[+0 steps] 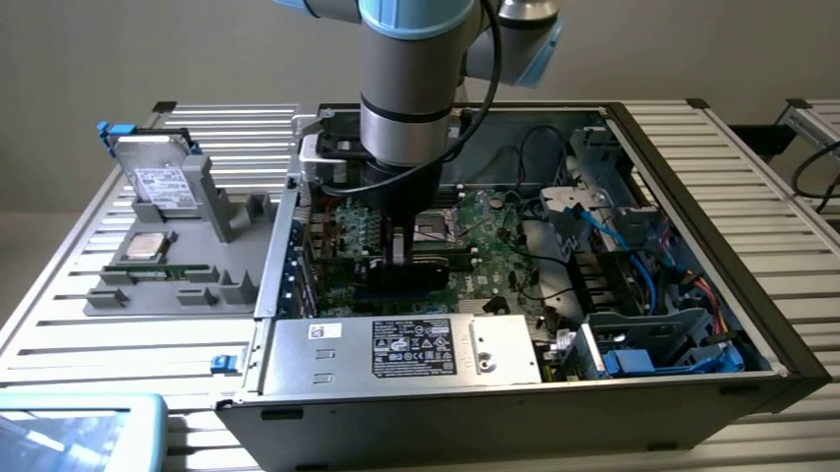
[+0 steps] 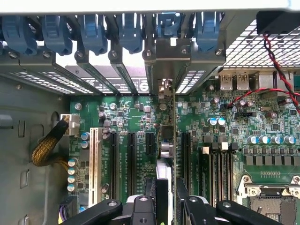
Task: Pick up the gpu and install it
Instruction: 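Insert the gpu into the slot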
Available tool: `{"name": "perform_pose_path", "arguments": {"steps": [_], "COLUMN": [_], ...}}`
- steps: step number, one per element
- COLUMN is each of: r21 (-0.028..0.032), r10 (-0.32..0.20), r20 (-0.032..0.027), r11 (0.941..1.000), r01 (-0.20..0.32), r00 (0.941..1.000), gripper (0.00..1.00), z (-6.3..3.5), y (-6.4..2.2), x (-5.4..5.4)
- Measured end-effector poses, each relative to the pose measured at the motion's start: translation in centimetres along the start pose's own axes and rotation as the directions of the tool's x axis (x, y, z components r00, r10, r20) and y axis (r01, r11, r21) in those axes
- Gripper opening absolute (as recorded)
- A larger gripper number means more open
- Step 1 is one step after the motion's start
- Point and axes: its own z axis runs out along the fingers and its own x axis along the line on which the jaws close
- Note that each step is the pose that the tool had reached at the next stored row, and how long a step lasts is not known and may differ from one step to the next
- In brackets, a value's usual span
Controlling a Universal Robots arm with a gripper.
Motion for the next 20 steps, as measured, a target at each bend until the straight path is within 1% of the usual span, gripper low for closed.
{"name": "perform_pose_path", "arguments": {"steps": [20], "r21": [0.0001], "r10": [-0.009], "r20": [-0.0008], "r11": [1.0], "r01": [0.009], "r00": [1.0], "gripper": [0.28], "z": [0.09], "y": [-0.01], "x": [0.04]}}
